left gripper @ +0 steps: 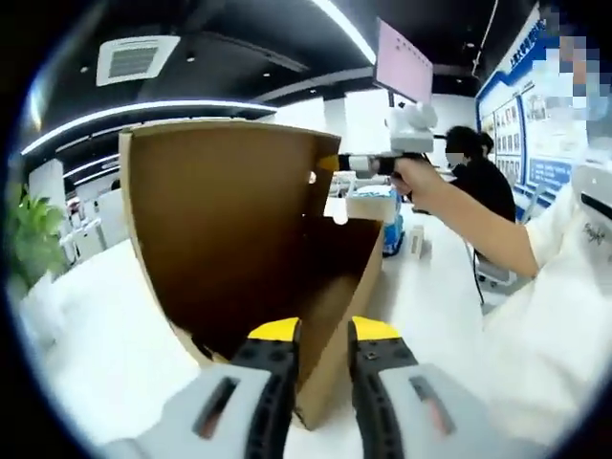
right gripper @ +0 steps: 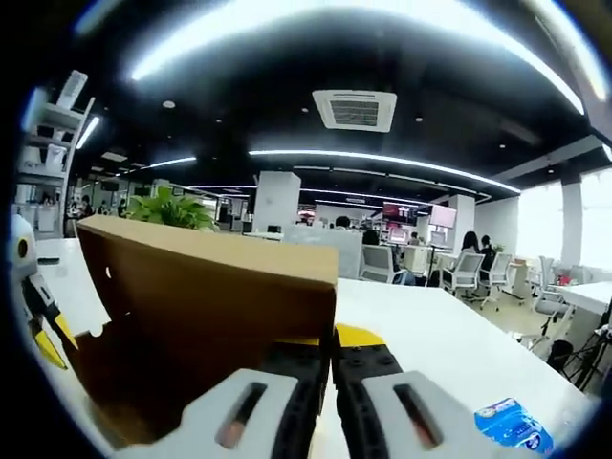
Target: Operate the shoe box by opening the lid, removing the specified soft item, and placing it in the target area until the item is outside and the box remains undamaged.
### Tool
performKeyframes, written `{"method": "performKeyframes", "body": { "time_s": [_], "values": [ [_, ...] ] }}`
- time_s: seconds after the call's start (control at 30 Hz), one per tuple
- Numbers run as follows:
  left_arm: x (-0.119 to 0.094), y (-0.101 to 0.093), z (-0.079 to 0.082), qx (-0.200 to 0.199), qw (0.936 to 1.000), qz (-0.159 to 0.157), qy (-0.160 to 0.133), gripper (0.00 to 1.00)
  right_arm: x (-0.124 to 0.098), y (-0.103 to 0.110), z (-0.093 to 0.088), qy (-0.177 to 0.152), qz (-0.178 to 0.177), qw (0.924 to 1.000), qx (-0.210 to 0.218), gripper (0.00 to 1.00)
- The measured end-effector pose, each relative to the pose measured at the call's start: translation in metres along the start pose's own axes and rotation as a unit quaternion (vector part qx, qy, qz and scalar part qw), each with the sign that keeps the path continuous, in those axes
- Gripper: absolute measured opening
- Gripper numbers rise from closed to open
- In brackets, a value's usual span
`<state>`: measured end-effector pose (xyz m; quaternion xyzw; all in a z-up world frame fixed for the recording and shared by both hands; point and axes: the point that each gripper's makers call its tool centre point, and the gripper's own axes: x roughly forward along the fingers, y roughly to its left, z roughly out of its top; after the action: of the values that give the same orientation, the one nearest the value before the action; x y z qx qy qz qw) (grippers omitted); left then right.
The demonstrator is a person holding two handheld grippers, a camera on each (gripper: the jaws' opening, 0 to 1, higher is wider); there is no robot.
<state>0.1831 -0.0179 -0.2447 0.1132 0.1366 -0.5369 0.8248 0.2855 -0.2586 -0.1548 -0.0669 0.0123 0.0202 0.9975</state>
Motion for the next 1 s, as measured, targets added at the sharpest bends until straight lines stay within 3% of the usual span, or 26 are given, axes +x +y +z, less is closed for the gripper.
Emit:
{"method": "performKeyframes", "body": {
  "time_s": [0.07,0.17,0.3,0.4,0.47,0.5,0.53,0.67,0.7,0.87,1.0],
  "values": [
    [0.000,-0.005,0.004,-0.038,0.9990,-0.015,-0.019,0.26,-0.001,0.001,0.000,0.000,-0.003,1.0000,-0.008,0.00],
    [-0.001,-0.003,0.005,-0.054,0.9981,-0.005,-0.029,0.33,-0.003,0.002,-0.001,0.002,-0.013,0.9994,-0.031,0.00],
    [-0.006,0.001,0.015,-0.120,0.9905,0.015,-0.066,0.47,-0.006,0.001,-0.002,0.001,-0.008,0.9997,-0.021,0.00],
    [-0.016,0.005,0.022,-0.119,0.9888,0.029,-0.085,0.50,-0.008,0.001,-0.003,0.000,-0.014,0.9994,-0.032,0.00],
    [-0.020,0.005,0.022,-0.127,0.9879,0.034,-0.083,0.51,-0.010,0.002,-0.003,-0.003,-0.018,0.9991,-0.037,0.00],
    [-0.021,0.003,0.015,-0.167,0.9835,0.026,-0.064,0.52,-0.011,0.002,-0.004,-0.003,-0.018,0.9991,-0.037,0.00],
    [-0.022,0.004,0.014,-0.174,0.9822,0.027,-0.065,0.53,-0.012,0.002,-0.004,-0.004,-0.018,0.9991,-0.037,0.00],
    [-0.030,0.006,0.021,-0.168,0.9801,0.035,-0.099,0.65,-0.016,0.003,-0.007,-0.009,-0.021,0.9989,-0.040,0.00],
    [-0.031,0.005,0.020,-0.186,0.9771,0.032,-0.098,0.67,-0.017,0.003,-0.007,-0.009,-0.021,0.9989,-0.041,0.00],
    [-0.034,-0.007,0.021,-0.181,0.9778,0.014,-0.106,0.78,-0.020,0.003,-0.009,-0.009,-0.018,0.9989,-0.042,0.00],
    [-0.038,-0.007,0.025,-0.158,0.9794,0.030,-0.122,0.78,-0.022,0.004,-0.011,-0.007,-0.017,0.9989,-0.043,0.00]
  ]
}}
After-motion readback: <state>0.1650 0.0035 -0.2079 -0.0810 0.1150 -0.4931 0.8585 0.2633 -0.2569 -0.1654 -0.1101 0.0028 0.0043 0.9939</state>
